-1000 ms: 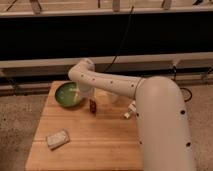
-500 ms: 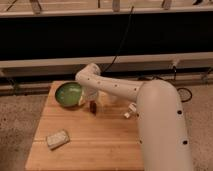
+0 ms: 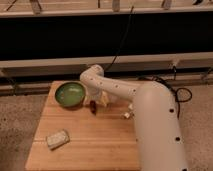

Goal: Place the pepper in the ceramic bowl

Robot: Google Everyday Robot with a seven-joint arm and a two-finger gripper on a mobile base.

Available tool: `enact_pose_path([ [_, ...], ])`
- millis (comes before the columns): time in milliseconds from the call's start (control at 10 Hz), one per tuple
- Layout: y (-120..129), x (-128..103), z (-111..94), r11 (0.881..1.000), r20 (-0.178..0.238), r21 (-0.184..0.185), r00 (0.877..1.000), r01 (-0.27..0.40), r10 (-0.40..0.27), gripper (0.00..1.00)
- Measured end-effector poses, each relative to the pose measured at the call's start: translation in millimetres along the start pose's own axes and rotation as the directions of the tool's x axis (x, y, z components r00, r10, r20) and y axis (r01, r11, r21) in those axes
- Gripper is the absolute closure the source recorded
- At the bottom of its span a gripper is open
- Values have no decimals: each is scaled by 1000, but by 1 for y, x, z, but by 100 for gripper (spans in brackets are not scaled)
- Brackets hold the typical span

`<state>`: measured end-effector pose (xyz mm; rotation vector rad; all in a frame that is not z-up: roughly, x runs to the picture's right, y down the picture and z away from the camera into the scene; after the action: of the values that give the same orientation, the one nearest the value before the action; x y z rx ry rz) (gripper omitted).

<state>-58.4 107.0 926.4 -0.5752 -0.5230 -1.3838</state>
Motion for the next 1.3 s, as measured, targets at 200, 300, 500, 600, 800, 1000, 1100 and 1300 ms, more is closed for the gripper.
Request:
enact_pose_path([
  [200,-2,0,3,1000,-2,-9,1000,7,-7,63],
  [300,-2,0,1,1000,-4,-10,1000,5,-6,72],
  [500,-5,2,-11,1000,-16,-3,1000,5,-5,92],
  [600,-9,3,-25,1000,-20,-4,1000,7,-7,99],
  [800,-15,6,-51,1000,-26,-6,1000,10,-10,100],
  [1000,-28,13,-82,999,-37,-8,999,31,-32,100],
  [1100,-36,16,-94,999,-44,-9,998,45,-46,100],
  [1300,-68,28,-111,995,-56,-8,994,97,-97,100],
])
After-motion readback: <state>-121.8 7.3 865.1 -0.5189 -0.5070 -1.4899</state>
